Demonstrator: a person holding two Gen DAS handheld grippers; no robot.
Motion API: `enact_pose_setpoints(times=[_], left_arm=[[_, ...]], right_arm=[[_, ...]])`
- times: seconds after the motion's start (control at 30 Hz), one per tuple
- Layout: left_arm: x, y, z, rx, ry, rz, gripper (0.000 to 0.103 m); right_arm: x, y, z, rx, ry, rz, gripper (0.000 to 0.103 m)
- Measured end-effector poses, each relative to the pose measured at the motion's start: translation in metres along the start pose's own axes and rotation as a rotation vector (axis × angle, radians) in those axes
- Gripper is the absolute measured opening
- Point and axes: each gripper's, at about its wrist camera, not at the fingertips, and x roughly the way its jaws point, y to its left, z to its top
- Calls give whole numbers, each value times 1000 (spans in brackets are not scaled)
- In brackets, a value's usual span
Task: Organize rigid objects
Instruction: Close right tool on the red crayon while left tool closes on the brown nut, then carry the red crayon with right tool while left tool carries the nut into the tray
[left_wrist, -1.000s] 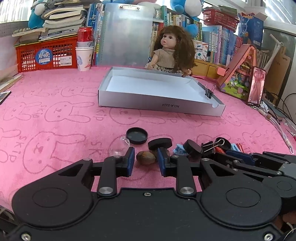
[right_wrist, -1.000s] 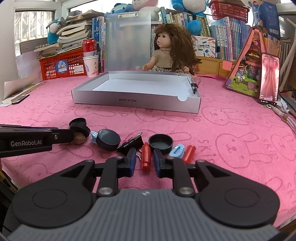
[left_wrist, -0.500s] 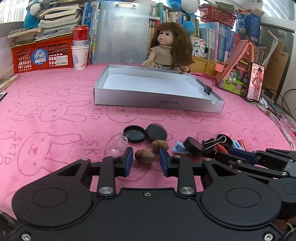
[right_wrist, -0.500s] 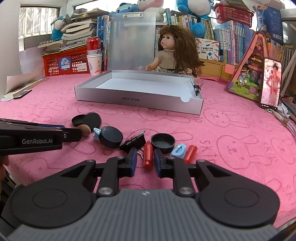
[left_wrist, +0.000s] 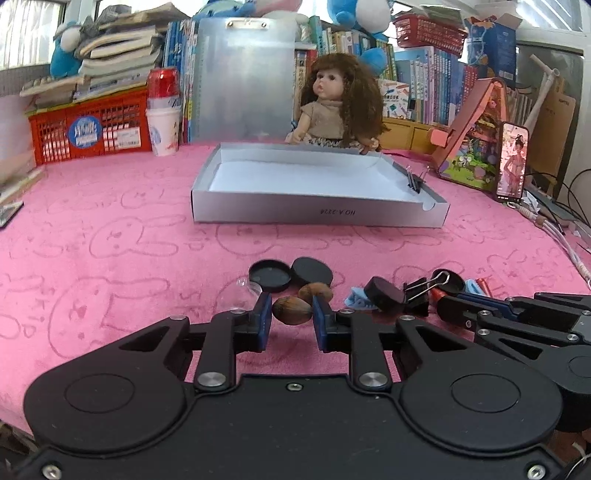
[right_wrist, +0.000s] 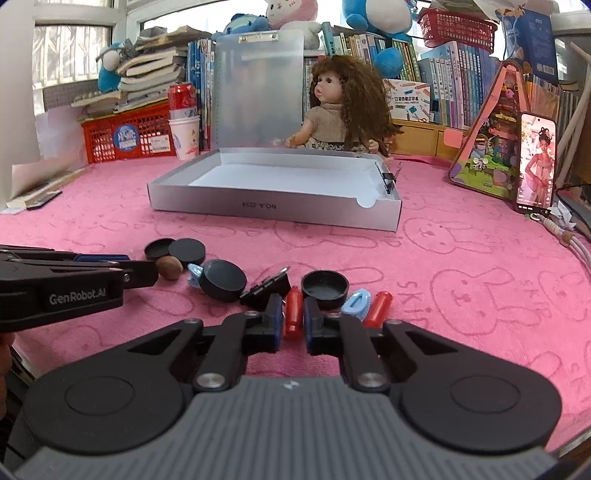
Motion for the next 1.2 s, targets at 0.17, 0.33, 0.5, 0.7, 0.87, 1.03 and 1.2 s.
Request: enact_pose_setpoints(times=[0.17, 0.33, 0.5, 0.7, 0.87, 1.03, 1.2], left_arm=[[-6, -2, 6, -1, -18, -6, 22], [-6, -3, 9, 1, -15, -7, 22], [-6, -1, 7, -8, -2, -11, 22], [-3, 0, 6, -17, 14, -16, 22], [-4, 0, 6, -14, 13, -16, 22], [-4, 0, 7, -18, 11, -15, 22], [-4, 2, 11, -21, 5, -19, 22]], right_arm=[[-6, -1, 2, -4, -12, -3, 14], [-7, -2, 4, -7, 1, 1, 14], [-6, -11, -1, 49, 46, 26, 33], [0, -12, -2, 41, 41, 47, 41], [11, -12, 2, 36, 30, 43, 14], [5, -10, 2, 24, 14, 40, 14], [-5, -9, 5, 19, -7, 30, 13]])
